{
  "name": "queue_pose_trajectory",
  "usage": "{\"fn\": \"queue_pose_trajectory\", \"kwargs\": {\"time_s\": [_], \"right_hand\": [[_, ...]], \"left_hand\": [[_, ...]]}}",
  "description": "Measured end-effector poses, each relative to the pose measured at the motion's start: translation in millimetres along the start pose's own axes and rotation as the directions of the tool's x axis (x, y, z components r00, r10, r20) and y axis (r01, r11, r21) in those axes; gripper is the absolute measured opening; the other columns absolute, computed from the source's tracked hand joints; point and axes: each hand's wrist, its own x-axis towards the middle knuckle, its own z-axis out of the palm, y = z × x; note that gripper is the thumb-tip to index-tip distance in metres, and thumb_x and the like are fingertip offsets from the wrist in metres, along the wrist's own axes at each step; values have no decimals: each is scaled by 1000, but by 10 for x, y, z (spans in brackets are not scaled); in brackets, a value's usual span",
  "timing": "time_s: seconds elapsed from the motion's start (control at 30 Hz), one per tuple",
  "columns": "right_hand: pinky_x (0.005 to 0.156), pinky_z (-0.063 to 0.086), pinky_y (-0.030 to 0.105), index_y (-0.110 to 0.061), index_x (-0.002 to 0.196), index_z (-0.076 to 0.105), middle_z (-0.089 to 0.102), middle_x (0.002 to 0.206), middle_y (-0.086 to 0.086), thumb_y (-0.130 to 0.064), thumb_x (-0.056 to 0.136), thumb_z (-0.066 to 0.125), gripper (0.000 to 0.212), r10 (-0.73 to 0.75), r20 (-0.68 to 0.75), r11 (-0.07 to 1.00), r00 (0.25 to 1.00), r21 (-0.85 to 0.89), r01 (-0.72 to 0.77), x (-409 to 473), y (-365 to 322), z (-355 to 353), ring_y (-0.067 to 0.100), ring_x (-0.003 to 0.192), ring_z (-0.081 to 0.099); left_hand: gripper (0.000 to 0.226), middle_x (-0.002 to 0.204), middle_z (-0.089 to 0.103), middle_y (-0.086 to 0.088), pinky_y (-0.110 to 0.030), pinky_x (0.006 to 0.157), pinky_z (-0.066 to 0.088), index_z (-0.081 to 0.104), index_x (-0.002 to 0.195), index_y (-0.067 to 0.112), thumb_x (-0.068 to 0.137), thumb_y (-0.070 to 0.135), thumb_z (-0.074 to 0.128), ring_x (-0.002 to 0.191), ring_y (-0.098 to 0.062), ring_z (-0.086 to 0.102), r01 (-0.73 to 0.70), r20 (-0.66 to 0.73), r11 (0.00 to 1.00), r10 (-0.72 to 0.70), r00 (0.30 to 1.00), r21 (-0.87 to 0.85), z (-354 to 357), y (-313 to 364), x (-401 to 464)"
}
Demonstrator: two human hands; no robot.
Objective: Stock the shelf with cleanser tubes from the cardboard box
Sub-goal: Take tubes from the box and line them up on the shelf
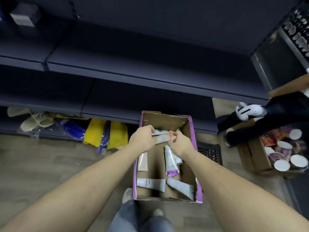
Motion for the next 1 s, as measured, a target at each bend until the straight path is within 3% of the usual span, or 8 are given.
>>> {"fn": "queue_pose_trajectory", "kwargs": {"time_s": [0.1,0.3,0.4,0.47,0.57,0.73,0.9,1.0], "right_hand": [[87,45,31,-18,141,41,61,108,2,-27,93,54,50,69,51,997,996,20,-70,180,248,195,28,106,59],[95,43,32,-15,141,43,57,128,10,-27,92,54,52,141,203,990,969,-4,-143,489,741,585,30,120,53],[90,41,29,-14,140,43,55,129,11,-26,93,54,49,168,241,986,956,-20,-168,683,951,723,30,120,53],[96,42,31,-14,141,42,57,130,11,-25,93,55,51,192,252,981,948,-16,-194,811,1081,815,31,121,54],[104,40,33,-13,144,41,49,142,12,-22,93,56,54,225,237,974,945,-17,-228,975,1247,965,32,128,50],[89,48,37,-10,128,52,55,129,14,-20,91,57,40,228,91,973,969,-37,-226,1246,1353,1208,35,114,58],[80,52,39,-5,128,46,55,127,12,-28,92,61,45,238,-66,966,969,-84,-243,1289,1307,1429,34,105,63],[81,52,40,-11,121,43,64,115,9,-40,92,57,43,246,-12,968,969,-44,-246,1276,1353,1527,34,103,64]], "left_hand": [[36,117,67,-2,-32,92,50,63,121,23,87,26,55,108,-23,62,37,78,999,-38,996,16,363,-116,150],[46,131,60,-9,-28,100,43,56,135,20,89,21,56,123,-25,54,202,187,979,-204,961,32,1076,-383,293],[50,136,56,-11,-30,103,43,54,138,18,88,17,56,126,-27,52,262,213,964,-266,940,45,1363,-506,375],[49,139,50,-12,-32,104,42,53,138,17,89,16,56,126,-29,51,295,204,954,-300,932,53,1524,-578,458],[48,146,39,-11,-31,107,39,52,137,14,89,16,57,129,-29,48,342,173,939,-343,923,39,1775,-686,615],[63,153,18,-15,-35,109,35,34,146,17,89,16,60,131,-35,40,487,144,870,-492,858,71,2090,-783,872],[75,144,23,-12,-43,95,45,23,149,23,88,24,66,117,-36,51,599,5,799,-600,800,45,2227,-776,1082],[80,143,28,-13,-41,89,47,20,151,21,88,25,68,115,-36,54,597,-63,801,-594,802,45,2242,-744,1178]]}}
